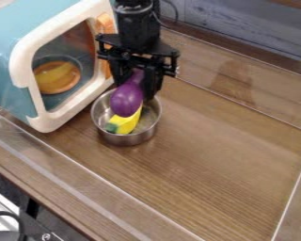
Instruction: Put the eggplant in the silver pot
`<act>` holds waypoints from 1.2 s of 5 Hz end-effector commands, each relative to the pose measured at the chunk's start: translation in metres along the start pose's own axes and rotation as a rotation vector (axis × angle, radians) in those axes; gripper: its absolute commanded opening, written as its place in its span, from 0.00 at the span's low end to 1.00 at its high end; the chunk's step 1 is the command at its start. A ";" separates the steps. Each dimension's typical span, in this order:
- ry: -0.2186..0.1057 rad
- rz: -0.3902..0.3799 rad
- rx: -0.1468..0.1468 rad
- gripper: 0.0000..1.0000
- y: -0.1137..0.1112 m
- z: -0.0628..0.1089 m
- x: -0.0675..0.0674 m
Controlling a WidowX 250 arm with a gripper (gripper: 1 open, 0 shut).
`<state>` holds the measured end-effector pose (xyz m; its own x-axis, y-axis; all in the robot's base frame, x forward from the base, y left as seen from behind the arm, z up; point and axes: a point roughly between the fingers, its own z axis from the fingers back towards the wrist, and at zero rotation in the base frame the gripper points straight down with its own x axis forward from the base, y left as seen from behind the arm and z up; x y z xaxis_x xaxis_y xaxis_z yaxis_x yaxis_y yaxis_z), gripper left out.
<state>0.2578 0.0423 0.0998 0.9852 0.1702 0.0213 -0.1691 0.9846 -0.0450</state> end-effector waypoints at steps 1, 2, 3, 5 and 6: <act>-0.039 0.034 0.006 0.00 -0.005 -0.009 -0.005; -0.049 0.074 0.010 0.00 -0.013 -0.029 -0.012; -0.053 0.112 0.014 0.00 -0.010 -0.023 -0.004; -0.061 0.116 0.016 0.00 -0.008 -0.018 0.007; -0.062 0.087 0.015 0.00 -0.009 -0.019 0.011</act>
<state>0.2623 0.0326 0.0704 0.9666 0.2542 0.0324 -0.2534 0.9670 -0.0282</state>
